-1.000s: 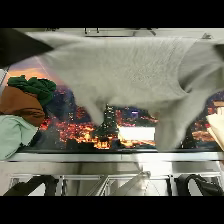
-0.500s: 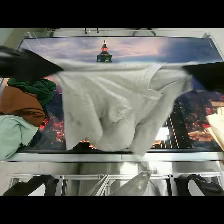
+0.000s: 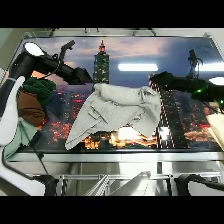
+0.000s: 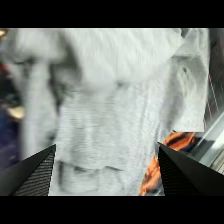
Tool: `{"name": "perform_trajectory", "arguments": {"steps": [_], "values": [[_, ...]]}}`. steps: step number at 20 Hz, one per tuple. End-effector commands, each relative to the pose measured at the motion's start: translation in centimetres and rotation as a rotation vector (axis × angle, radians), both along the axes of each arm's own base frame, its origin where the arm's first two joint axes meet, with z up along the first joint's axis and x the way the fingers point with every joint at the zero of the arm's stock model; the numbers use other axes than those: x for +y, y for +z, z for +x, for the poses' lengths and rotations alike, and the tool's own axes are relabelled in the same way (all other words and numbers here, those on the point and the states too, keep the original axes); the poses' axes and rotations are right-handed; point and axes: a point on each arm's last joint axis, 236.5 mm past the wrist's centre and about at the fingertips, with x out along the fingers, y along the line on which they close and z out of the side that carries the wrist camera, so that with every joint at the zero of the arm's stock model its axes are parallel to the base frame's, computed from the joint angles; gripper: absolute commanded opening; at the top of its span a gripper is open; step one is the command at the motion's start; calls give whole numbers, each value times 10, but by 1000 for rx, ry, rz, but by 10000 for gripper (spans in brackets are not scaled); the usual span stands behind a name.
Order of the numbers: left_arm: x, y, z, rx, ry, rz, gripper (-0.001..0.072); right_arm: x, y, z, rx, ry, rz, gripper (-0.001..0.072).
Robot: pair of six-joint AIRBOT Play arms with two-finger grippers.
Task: Fold the shirts.
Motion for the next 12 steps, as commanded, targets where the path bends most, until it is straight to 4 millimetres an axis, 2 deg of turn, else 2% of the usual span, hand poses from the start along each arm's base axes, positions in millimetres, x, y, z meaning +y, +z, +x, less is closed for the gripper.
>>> {"name": "perform_trajectory", "arguments": {"steps": [1, 3, 5, 6, 9, 12], "values": [[61, -4, 11, 184, 99, -2, 715, -58, -9, 11, 52, 0, -24, 480], [89, -6, -11, 282, 142, -9, 696, -99, -35, -11, 149, -3, -113, 480], [102, -22, -51, 416, 168, -12, 697, -126, -75, -41, 284, 19, -225, 480], [104, -33, -74, 479, 176, -1, 697, -133, -91, -53, 329, 29, -261, 480], [103, -70, -151, 637, 194, 63, 697, -131, -121, -67, 406, 48, -247, 479], [111, -100, -221, 753, 196, 171, 697, -112, -144, -68, 473, 70, -186, 479]]}}
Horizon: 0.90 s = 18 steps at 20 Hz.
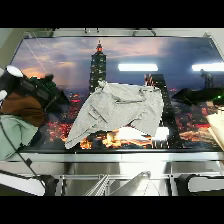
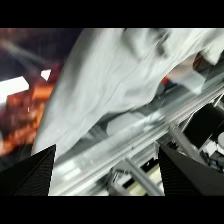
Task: Fold the shirts.
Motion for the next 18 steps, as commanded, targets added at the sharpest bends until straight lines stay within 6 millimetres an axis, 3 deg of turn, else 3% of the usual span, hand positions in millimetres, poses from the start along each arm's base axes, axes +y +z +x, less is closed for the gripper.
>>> {"name": "perform_trajectory", "arguments": {"steps": [1, 4, 5, 6, 7, 10, 12, 14, 15, 18], "values": [[14, -34, -88, 165, -33, 117, 697, 15, -34, -12, 115, 16, 39, 478], [20, -47, -131, 231, -57, 175, 697, 41, -54, -18, 174, 60, 70, 478], [19, -50, -137, 237, -50, 177, 697, 50, -60, -19, 183, 76, 69, 477], [17, -55, -143, 244, -43, 180, 696, 58, -64, -19, 188, 93, 67, 430], [15, -59, -148, 253, -40, 181, 696, 65, -66, -18, 185, 102, 66, 326], [12, -73, -156, 308, -15, 182, 696, 79, -63, -10, 160, 103, 79, 320], [6, -86, -149, 316, 23, 164, 696, 84, -56, -4, 139, 83, 119, 320], [4, -90, -135, 292, 35, 147, 462, 87, -51, 1, 126, 67, 146, 319], [3, -91, -122, 262, 57, 139, 403, 88, -50, 2, 120, 67, 152, 319], [-7, -91, -85, 170, 122, 95, 402, 89, -48, 3, 118, 64, 161, 319]]}}
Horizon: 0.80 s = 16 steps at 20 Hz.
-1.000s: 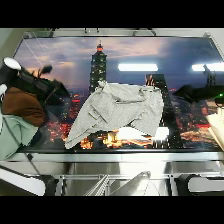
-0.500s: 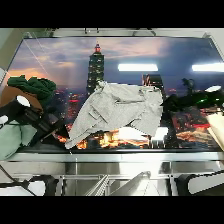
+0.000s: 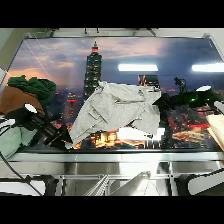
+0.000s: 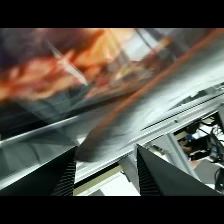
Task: Fold the shirts.
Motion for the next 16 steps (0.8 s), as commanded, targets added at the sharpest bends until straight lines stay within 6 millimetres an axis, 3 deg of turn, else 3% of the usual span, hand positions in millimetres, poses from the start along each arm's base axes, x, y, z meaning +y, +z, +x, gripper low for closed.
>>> {"name": "perform_trajectory", "arguments": {"steps": [1, 3, 5, 6, 7, 9, 11, 13, 14, 16], "values": [[-3, -16, 46, -148, 71, 25, 396, 4, 5, 4, -10, -10, 26, 319], [-6, -17, 46, -178, 19, 12, 92, 5, 6, 4, -10, -12, 31, 319], [-14, -17, 42, -185, -24, 1, 22, 5, 6, 3, -9, -10, 33, 287], [-20, -15, 39, -190, -54, -22, 30, 7, 8, 1, -4, -1, 42, 135], [-26, -10, 36, -191, -80, -52, 30, 9, 11, -3, -1, 18, 55, 85], [-30, -1, 33, -202, -107, -67, 30, 8, 24, -10, -9, 50, 83, 16], [-34, 20, 39, -255, -90, -104, 30, 0, 50, -7, -49, 52, 105, 15], [-46, 66, 56, -361, -11, -243, 30, -7, 106, 1, -157, 35, 176, 15], [-52, 97, 65, -432, 39, -343, 30, -9, 150, 5, -254, 28, 247, 15], [-58, 179, 83, -594, 163, -595, 30, -13, 256, 6, -521, -1, 408, 15]]}}
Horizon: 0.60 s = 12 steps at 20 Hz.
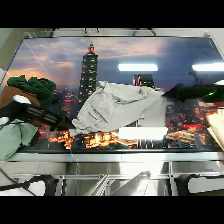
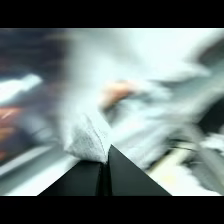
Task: Fold the shirts.
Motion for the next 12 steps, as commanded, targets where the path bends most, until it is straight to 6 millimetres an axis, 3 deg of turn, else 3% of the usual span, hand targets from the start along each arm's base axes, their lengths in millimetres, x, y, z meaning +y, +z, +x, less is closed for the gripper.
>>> {"name": "perform_trajectory", "arguments": {"steps": [1, 2, 4, 6, 7, 9, 12], "values": [[-16, 150, 20, -277, 109, -498, 30, -5, 175, -11, -430, -30, 271, 15], [-12, 199, 21, -367, 144, -647, 30, -7, 234, -24, -593, -58, 326, 15], [1, 275, 23, -555, 235, -834, 31, -4, 335, -69, -917, -95, 369, 15], [19, 342, 12, -746, 300, -999, 31, 2, 412, -114, -1185, -204, 319, 15], [27, 367, 5, -824, 316, -1050, 30, 0, 437, -128, -1286, -302, 220, 16], [37, 397, -7, -945, 307, -1058, 31, -13, 461, -143, -1357, -503, 32, 15], [33, 445, -34, -1106, 222, -1078, 31, 5, 484, -189, -1475, -549, -74, 16]]}}
